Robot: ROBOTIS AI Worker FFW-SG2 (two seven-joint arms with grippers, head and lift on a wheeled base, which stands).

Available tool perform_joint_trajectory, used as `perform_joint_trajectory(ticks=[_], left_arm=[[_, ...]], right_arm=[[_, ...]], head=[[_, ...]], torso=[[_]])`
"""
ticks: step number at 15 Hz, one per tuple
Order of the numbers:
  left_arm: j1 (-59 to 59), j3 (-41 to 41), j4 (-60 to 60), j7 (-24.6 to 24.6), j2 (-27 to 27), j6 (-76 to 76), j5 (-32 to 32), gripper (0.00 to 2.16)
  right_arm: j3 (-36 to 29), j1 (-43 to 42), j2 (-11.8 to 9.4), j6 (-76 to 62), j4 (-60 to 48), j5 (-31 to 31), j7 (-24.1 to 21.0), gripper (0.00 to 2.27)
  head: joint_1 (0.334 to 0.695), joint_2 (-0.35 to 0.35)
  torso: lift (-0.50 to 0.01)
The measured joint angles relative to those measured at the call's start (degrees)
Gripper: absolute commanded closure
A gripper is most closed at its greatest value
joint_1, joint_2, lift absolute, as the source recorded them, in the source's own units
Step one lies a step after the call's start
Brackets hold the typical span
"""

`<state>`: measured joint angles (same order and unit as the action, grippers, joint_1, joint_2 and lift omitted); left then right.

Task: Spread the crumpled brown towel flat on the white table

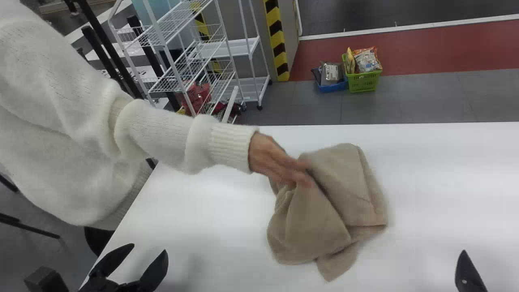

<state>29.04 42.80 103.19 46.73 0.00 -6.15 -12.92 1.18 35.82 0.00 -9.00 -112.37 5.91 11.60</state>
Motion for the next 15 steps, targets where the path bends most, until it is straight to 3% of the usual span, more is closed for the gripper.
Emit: perform_joint_trajectory(ticks=[15], left_arm=[[-0.39, 1.28, -0.59, 0.46, 0.0, 0.04, -0.28, 0.0]], right_arm=[[0.2, -1.03, 0.0, 0.0, 1.47, 0.07, 0.0, 0.01]], head=[[0.695, 0.35]], torso=[[-0.123]])
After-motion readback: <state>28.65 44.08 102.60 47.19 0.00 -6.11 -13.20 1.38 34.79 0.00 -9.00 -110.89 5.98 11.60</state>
